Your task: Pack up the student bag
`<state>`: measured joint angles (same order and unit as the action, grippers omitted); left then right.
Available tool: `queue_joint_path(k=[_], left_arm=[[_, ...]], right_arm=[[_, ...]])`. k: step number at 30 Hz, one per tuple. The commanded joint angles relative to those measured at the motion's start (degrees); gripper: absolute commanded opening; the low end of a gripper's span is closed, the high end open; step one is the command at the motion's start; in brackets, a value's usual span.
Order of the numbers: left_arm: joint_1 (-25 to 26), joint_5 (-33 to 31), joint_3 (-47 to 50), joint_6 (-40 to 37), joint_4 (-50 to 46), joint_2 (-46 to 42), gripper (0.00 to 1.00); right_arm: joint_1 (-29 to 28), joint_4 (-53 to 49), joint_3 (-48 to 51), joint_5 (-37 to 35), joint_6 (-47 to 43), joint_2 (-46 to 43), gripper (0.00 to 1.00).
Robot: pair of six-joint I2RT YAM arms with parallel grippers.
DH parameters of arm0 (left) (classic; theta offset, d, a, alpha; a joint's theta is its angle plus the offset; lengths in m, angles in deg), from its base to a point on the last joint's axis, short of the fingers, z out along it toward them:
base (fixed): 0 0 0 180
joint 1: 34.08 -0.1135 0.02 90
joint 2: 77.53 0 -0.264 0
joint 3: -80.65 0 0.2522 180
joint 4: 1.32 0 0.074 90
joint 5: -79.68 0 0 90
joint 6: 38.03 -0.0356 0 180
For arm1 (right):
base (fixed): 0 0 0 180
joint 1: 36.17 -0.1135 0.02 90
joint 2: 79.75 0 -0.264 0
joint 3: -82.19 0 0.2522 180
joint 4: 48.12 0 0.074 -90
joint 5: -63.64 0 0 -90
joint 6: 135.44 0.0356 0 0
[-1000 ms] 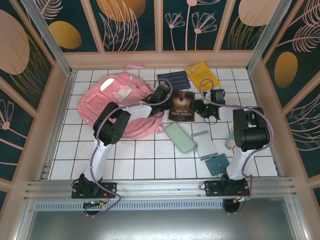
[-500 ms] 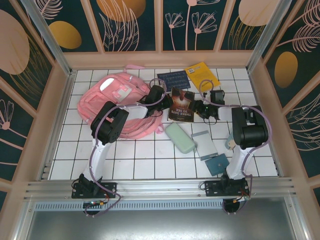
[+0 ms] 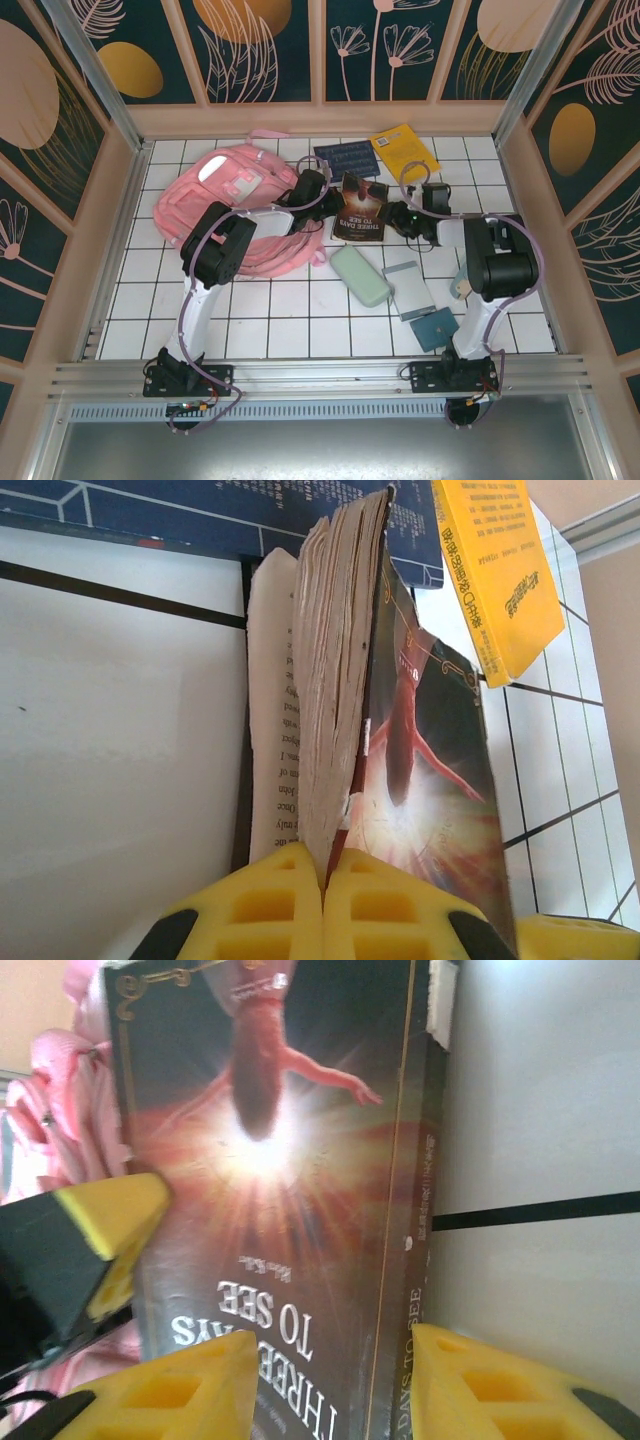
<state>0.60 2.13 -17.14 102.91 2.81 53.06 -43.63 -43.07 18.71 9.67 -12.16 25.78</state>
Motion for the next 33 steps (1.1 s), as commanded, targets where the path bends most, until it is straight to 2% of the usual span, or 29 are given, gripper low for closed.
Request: queue_joint_path(k=[1,4,13,19,21,23,25,29,31,33], left_arm=[[4.81,11.12,-0.8,1.64,1.45,4.23,0.0],[4.78,11.28,-0.94,1.63,1.23,4.42,0.0],[4.82,11.37,-0.6,1.62,1.19,3.98,0.0],[4.8,11.12,-0.6,1.65,1.12,3.97,0.0],[4.84,11.28,-0.6,1.79,1.34,4.17,0.0],[4.84,11.37,-0.66,1.89,1.37,4.15,0.0],[4.82,11.37,-0.69,1.8,1.31,3.93,0.0],[4.84,10.85,-0.48,0.81,0.5,3.36,0.0],[4.83,10.22,-0.59,0.02,-0.35,2.81,0.01],[4.79,9.4,-0.86,-1.06,-1.52,1.87,0.1]], right_arm=[[-4.75,10.71,-0.45,18.69,2.05,-3.5,0.42],[-4.82,9.64,-0.58,17.48,1.5,-2.62,0.42],[-7.71,-4.36,-5.87,6.84,-4.15,1.96,0.42],[-9.01,-10.87,-6.16,-3.01,-5.64,-0.82,0.42],[-9.14,-10.86,-5.76,-3.38,-5.94,-1.22,0.42],[-9.19,-10.88,-5.73,-3.67,-6.03,-1.01,0.38],[-9.23,-10.83,-5.88,-4.17,-5.94,-0.78,0.29],[-9.17,-10.27,-5.63,-4.93,-5.35,-1.29,0.18],[-9.13,-10.24,-5.41,-5.73,-4.91,-1.87,0.07],[-8.89,-9.65,-4.63,-6.1,-4.8,-3.06,0.0]])
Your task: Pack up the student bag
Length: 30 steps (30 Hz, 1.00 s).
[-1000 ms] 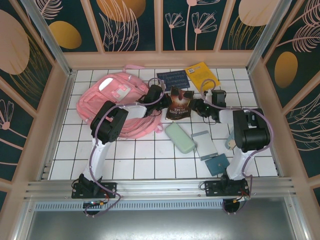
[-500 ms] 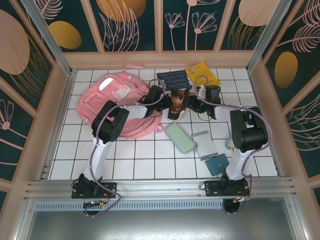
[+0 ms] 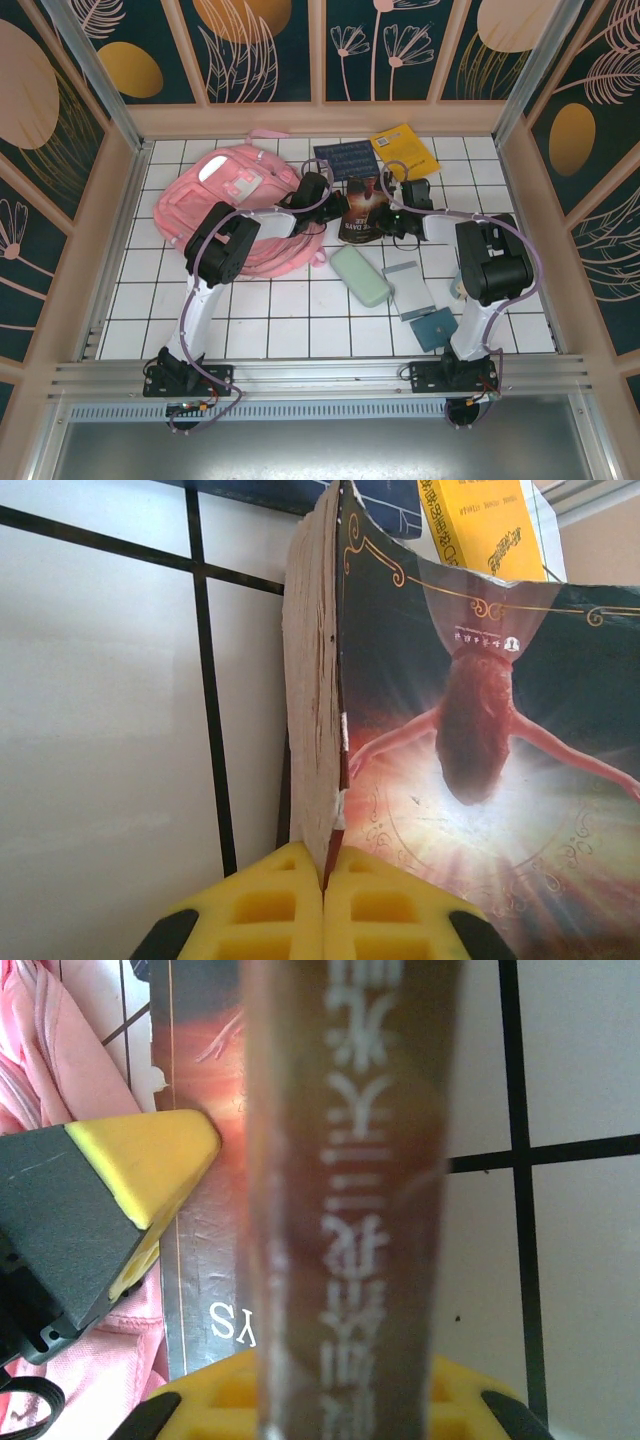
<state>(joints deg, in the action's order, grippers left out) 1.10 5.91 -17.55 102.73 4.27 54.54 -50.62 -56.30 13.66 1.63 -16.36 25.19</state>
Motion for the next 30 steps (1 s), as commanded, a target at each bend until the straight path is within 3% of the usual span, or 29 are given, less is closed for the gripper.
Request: queue_joint_path(k=[1,5,8,14,21,30], left_arm=[[4.26,4.96,-0.73,-1.72,-3.89,-0.4,0.2],[4.2,0.82,-1.81,-5.98,-9.24,-5.18,0.48],[4.21,-3.42,-1.85,-9.82,-13.58,-10.22,0.55],[4.22,-12.76,-0.18,-18.53,-23.63,-19.38,0.56],[4.27,-21.94,10.58,-25.46,-30.37,-29.36,0.52],[4.55,-24.74,23.78,-28.11,-31.86,-38.17,0.47]], right_arm=[[-1.74,3.96,0.84,1.74,-0.6,-3.36,0.0],[-1.27,5.27,2.36,0.32,-1.01,-8.26,0.0],[-1.09,5.58,2.91,-1.49,-1.51,-12.6,0.0],[-1.09,5.58,3.61,-3.11,-1.84,-20.56,0.0],[-1.14,8.4,7.36,-1.83,-1.21,-27.24,0.0],[-1.24,11.8,11.79,0.76,-1.52,-31.63,0.0]])
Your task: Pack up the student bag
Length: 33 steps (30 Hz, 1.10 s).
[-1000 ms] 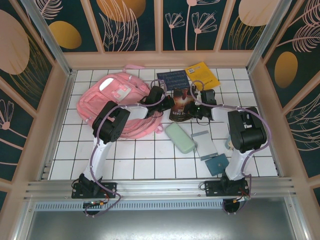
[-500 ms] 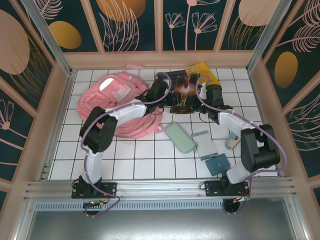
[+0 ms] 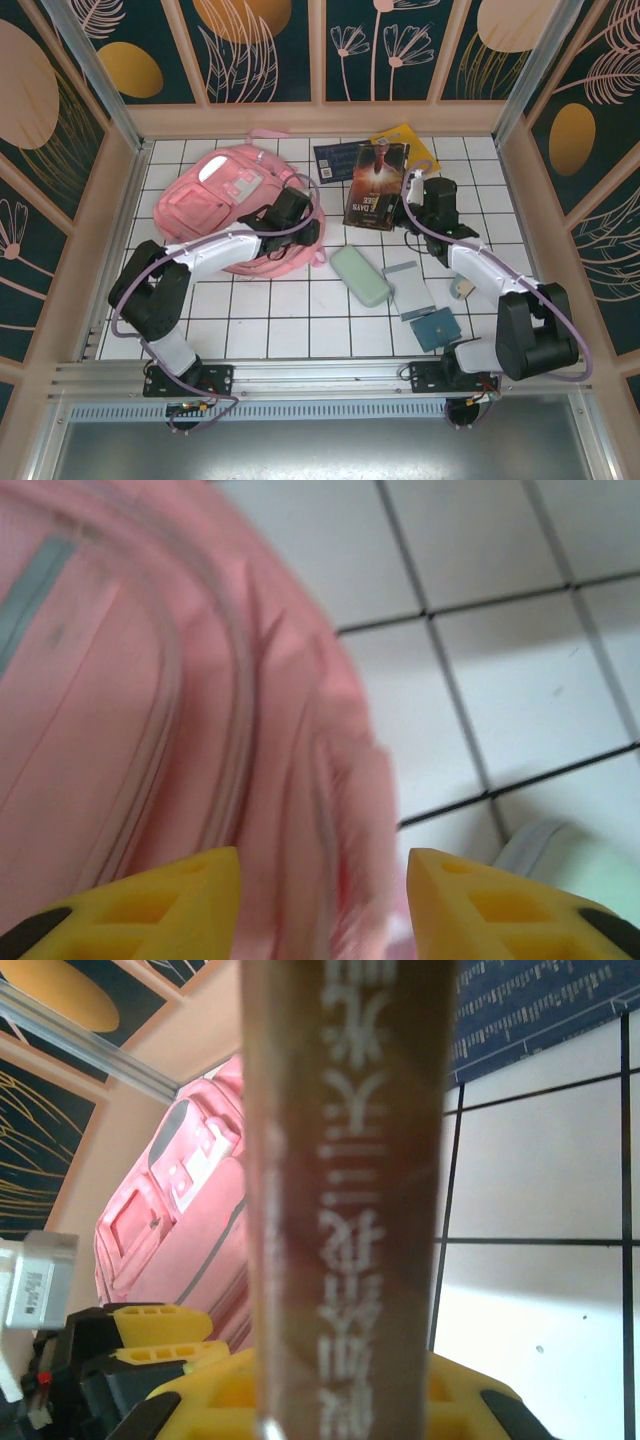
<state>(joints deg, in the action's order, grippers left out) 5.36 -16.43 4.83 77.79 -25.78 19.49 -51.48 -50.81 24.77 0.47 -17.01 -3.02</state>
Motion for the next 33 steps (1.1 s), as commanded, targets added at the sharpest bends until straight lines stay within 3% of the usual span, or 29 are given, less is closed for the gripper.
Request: queue_joint_path(k=[1,10,18,21,24,26,33], left_arm=[[0.54,-3.15,1.87,-3.36,-2.2,-3.36,0.47],[3.21,-10.54,0.73,-5.74,-6.57,-0.36,0.48],[4.85,-12.43,-0.95,-7.05,-8.23,3.55,0.5],[4.79,-14.36,-1.13,-7.19,-8.95,4.39,0.37],[4.85,-15.82,-1.31,-6.44,-9.42,3.73,0.09],[4.83,-16.61,-1.52,-5.8,-9.47,2.08,0.02],[4.8,-22.39,-4.7,-2.97,-12.57,-5.39,0.0]], right_arm=[[-0.33,6.56,1.14,2.0,-1.08,-3.91,0.0],[-0.32,9.38,4.52,3.09,-0.39,-7.49,0.0],[-0.25,10.79,5.69,3.39,-0.04,-8.08,0.0],[-0.31,10.97,5.95,3.49,0.05,-8.37,0.0],[-0.3,10.99,6.01,3.97,0.1,-8.43,0.0],[-0.32,11.29,6.0,4.65,0.36,-8.35,0.0],[-2.94,10.35,3.93,5.96,0.42,-7.38,0.0]])
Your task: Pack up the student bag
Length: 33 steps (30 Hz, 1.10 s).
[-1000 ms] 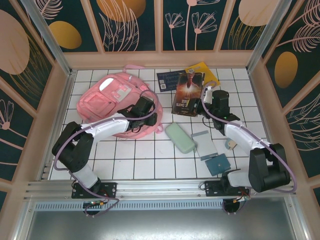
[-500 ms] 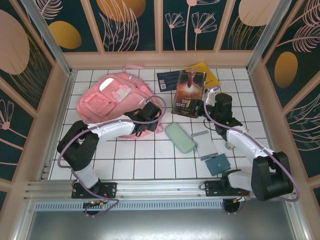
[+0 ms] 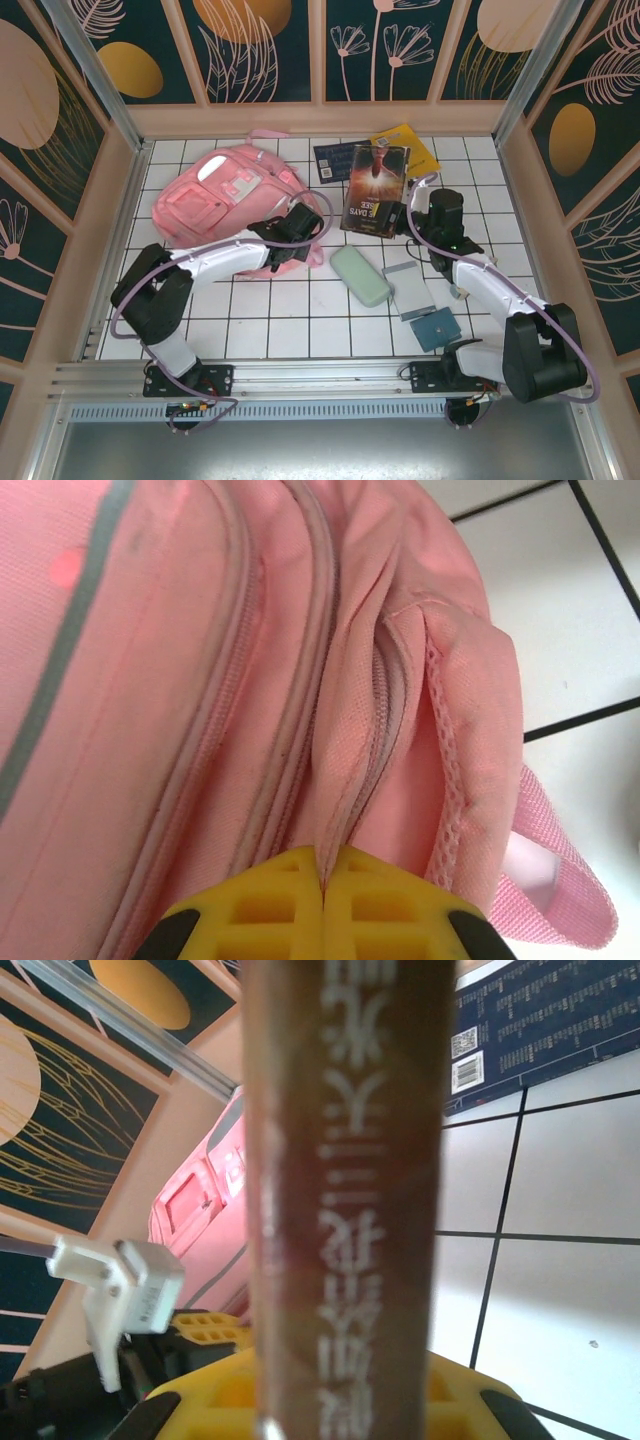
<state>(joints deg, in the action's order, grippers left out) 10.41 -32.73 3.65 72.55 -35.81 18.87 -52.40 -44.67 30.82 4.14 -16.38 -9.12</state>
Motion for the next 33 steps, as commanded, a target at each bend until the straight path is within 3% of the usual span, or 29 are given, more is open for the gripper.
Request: queue_joint_path(k=[1,5,10,20,24,28,31,33], left_arm=[[-0.23,-6.82,-4.01,2.72,-2.81,-5.75,0.0],[-0.23,-9.71,-5.13,4.03,-3.32,-9.92,0.0],[-0.24,-2.01,-4.32,1.64,-2.03,-12.27,0.0],[-0.19,4.43,1.98,0.28,-1.01,-8.83,0.0],[-0.21,4.66,2.95,-0.31,-0.02,-6.94,0.16],[-0.23,4.29,2.99,-0.82,0.08,-4.46,0.15],[-0.22,4.14,2.97,-1.06,-0.19,-3.12,0.27],[-0.24,4.7,2.91,-1.16,-0.27,-2.55,0.28]], right_arm=[[-3.2,3.9,-2.61,2.19,-0.4,-1.02,0.0],[-6.61,5.89,-3.24,3.92,1.66,0.67,0.0],[-9.43,4.46,-5.06,2.29,0.65,2.12,0.0],[-9.52,1.21,-5.21,-0.57,-1.15,1.36,0.0],[-9.44,1.05,-5.21,-0.97,-1.35,1.17,0.0],[-9.44,0.9,-5.24,-0.98,-1.46,1.35,0.0],[-9.44,0.73,-5.07,-1.07,-1.6,1.28,0.0],[-9.4,0.69,-5.02,-1.12,-1.64,1.26,0.0]])
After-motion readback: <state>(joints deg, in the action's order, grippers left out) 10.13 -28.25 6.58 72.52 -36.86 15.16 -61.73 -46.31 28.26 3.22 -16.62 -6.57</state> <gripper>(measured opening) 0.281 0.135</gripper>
